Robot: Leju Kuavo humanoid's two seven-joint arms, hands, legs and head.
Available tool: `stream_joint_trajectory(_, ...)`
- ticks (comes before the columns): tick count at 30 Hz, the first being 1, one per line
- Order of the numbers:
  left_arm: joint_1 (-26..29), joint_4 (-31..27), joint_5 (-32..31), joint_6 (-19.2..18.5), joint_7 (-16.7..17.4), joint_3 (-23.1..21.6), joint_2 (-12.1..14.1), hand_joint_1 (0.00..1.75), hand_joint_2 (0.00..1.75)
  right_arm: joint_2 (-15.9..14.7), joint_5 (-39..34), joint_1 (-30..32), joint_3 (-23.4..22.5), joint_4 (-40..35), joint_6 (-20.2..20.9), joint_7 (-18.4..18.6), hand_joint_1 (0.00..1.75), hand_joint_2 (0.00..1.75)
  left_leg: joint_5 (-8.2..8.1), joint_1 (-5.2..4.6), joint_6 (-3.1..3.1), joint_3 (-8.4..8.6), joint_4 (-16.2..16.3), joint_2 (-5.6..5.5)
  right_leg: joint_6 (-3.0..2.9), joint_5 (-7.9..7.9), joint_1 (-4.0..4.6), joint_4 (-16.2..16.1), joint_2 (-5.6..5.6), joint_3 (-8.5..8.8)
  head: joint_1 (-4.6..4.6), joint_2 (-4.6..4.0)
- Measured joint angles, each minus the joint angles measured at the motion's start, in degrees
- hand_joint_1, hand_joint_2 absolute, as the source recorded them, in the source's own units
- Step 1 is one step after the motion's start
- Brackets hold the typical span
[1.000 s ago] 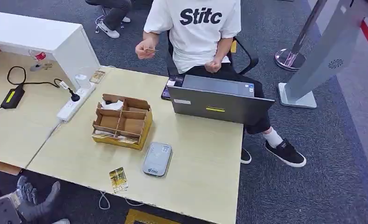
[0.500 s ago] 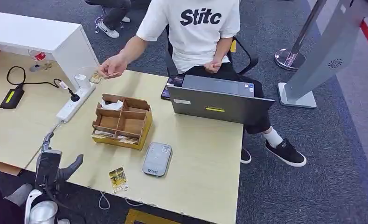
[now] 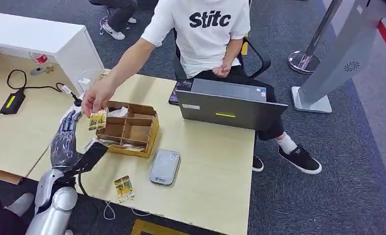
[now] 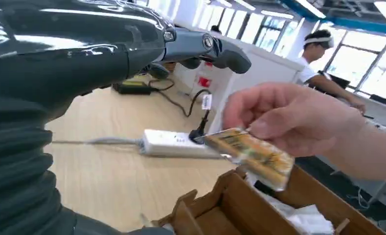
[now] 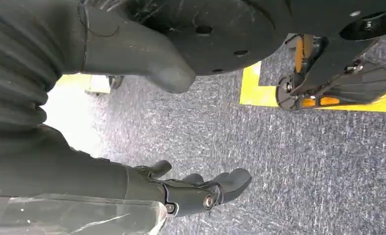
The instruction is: Pass the card to the sensor for recognition and then transmit it.
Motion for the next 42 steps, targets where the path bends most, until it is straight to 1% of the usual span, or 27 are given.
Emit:
stream_joint_trajectory(3,-1.54,0.0,-5.86,1.92,2.03,-3.17,1.64,0.0,1.75,0.0,0.92,0.02,0.76,0.09,0.02,0.42,0.0,1.75,0.0,0.0,0.0,0.0,0.0,0.01,0.0,0.0,0.0,0.0,0.0,-0.01,0.0,0.0)
stream_joint_trajectory(10,-4.44,0.0,-17.14,5.53,5.84,-9.18,4.72,0.0,1.75,0.02,2.58,0.03,2.47,0.41,0.0,0.98,0.0,1.75,0.0,0.0,0.0,0.0,0.0,0.02,0.0,0.0,0.0,0.01,0.01,-0.01,0.0,0.0)
stream_joint_trajectory(11,-4.94,0.0,-19.23,6.15,6.48,-10.28,5.25,1.59,1.75,0.02,2.95,0.03,2.78,0.5,-0.02,1.05,0.0,1.75,0.0,0.01,-0.01,0.0,0.0,0.02,-0.01,0.0,0.0,0.01,0.01,-0.01,0.02,0.0)
stream_joint_trajectory(12,-5.4,0.0,-21.03,6.75,7.04,-11.13,5.73,1.75,1.75,0.04,3.3,0.03,2.91,0.55,-0.02,1.14,0.0,1.75,0.0,0.01,0.0,0.0,0.0,0.02,-0.01,0.0,0.0,0.01,0.01,-0.01,0.0,0.0)
stream_joint_trajectory(20,-8.05,0.02,-35.72,11.91,11.41,-17.42,8.88,1.75,1.75,0.15,5.77,0.04,5.16,1.14,-0.26,1.51,0.0,1.75,0.01,0.01,-0.01,-0.01,0.0,0.02,-0.01,0.01,0.01,0.02,0.02,-0.01,0.0,0.0)
stream_joint_trajectory(21,-8.22,0.02,-36.58,12.49,11.85,-17.89,9.16,1.75,1.75,0.15,6.06,0.04,5.4,1.2,-0.35,1.62,0.0,1.75,0.0,0.01,-0.01,-0.01,0.0,0.02,-0.01,0.01,0.01,0.02,0.03,-0.02,0.02,0.0)
stream_joint_trajectory(24,-8.48,0.0,-36.69,13.62,12.07,-18.96,9.27,1.75,1.75,0.15,6.41,0.04,5.77,1.4,-0.61,1.77,0.0,1.75,0.0,0.01,-0.01,-0.01,0.0,0.02,-0.01,0.01,0.0,0.02,0.03,-0.01,0.0,0.0)
stream_joint_trajectory(29,-8.52,0.02,-36.6,13.81,12.05,-20.29,9.23,1.75,1.75,0.22,6.41,0.05,6.19,1.49,-0.74,2.1,0.0,1.75,0.0,0.01,-0.01,-0.01,0.0,0.02,-0.01,0.01,0.01,0.02,0.04,-0.01,0.0,0.0)
stream_joint_trajectory(31,-8.44,0.0,-35.97,14.08,11.46,-20.49,9.1,1.75,1.75,0.28,6.32,0.04,6.27,1.55,-0.77,2.1,0.0,1.75,0.0,0.01,-0.01,-0.01,0.0,0.02,-0.01,0.01,0.01,0.02,0.04,-0.01,0.02,0.0)
stream_joint_trajectory(34,-7.3,-0.11,-34.08,14.34,9.99,-21.23,8.15,1.75,1.75,0.44,6.23,0.04,6.3,1.64,-0.79,2.19,0.0,1.75,0.0,0.0,0.0,-0.01,0.0,0.02,-0.01,0.01,0.0,0.01,0.04,-0.01,0.02,0.0)
stream_joint_trajectory(35,-6.67,-0.42,-33.34,14.3,9.2,-21.93,7.39,1.75,1.75,0.5,6.01,0.04,6.34,1.68,-0.85,2.19,0.0,1.75,0.0,0.0,0.0,-0.01,0.01,0.02,-0.01,0.0,0.0,0.0,0.04,-0.01,-0.02,0.0)
stream_joint_trajectory(38,-4.14,-0.59,-31.07,13.66,7.89,-25.21,3.66,1.75,1.75,0.83,5.75,0.02,6.51,1.84,-1.12,2.45,0.0,1.75,-0.02,-0.03,0.01,-0.03,0.01,0.02,0.0,0.0,-0.02,-0.03,0.05,0.0,0.0,0.0)
stream_joint_trajectory(42,-1.8,0.5,-27.7,12.48,6.71,-30.23,0.05,1.75,1.75,0.94,5.22,0.03,6.58,2.05,-1.4,2.47,0.0,1.75,-0.02,-0.05,0.02,-0.09,0.03,0.0,0.01,0.01,-0.02,-0.07,0.02,-0.03,0.02,0.0)
